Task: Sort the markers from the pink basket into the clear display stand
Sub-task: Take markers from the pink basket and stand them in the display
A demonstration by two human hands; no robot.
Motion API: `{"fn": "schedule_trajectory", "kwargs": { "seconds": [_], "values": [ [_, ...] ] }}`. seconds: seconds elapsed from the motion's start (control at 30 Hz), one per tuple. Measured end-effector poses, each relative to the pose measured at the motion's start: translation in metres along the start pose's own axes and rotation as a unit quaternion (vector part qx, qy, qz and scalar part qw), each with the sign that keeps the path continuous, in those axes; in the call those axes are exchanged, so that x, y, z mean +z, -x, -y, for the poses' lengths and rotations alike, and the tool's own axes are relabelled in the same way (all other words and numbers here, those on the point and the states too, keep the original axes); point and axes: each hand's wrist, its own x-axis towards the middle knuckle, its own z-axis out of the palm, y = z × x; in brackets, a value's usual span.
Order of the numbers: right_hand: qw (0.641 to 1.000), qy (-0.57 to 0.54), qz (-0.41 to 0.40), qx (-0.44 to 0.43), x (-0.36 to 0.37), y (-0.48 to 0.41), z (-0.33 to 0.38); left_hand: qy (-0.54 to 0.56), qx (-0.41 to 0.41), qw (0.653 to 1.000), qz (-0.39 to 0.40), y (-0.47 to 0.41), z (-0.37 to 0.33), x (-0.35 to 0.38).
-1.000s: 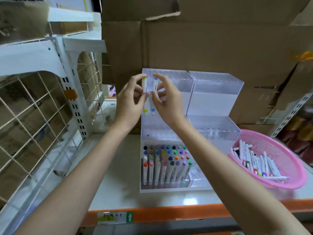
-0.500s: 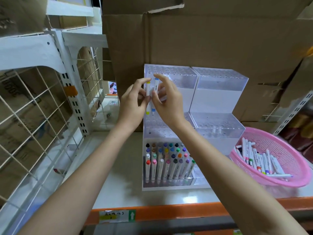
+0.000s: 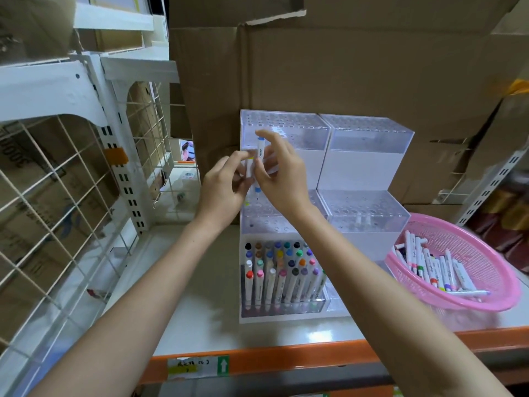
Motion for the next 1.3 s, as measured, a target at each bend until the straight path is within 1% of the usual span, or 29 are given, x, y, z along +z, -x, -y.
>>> {"fn": "schedule_trajectory", "kwargs": {
  "seconds": [0.27,0.43,0.6,0.77,0.9,1.1,1.3],
  "values": [
    [1.0,0.004,0.004,0.011,0.001,0.0,-0.001,-0.006,-0.031,0.999,-0.006,-0.001,-0.004,0.0],
    [1.0,0.006,0.012,0.014,0.0,0.0,0.0,-0.026,-0.031,0.999,0.013,-0.001,-0.006,-0.003],
    [1.0,0.0,0.015,0.02,-0.001,0.001,0.001,-0.029,-0.052,0.998,0.023,-0.002,-0.006,-0.002],
    [0.999,-0.003,0.015,0.034,-0.003,0.002,0.002,-0.03,-0.063,0.997,0.02,0.0,-0.008,-0.003],
    [0.999,-0.008,0.018,0.039,-0.006,0.003,0.003,-0.037,-0.053,0.998,0.025,0.001,-0.009,-0.003],
    [0.997,-0.008,0.062,0.05,-0.013,0.001,0.004,-0.072,-0.016,0.997,0.036,-0.002,-0.009,-0.01],
    [0.994,0.02,0.096,0.038,-0.015,-0.001,0.009,-0.136,0.032,0.988,0.064,-0.001,-0.007,-0.016]
  ]
}}
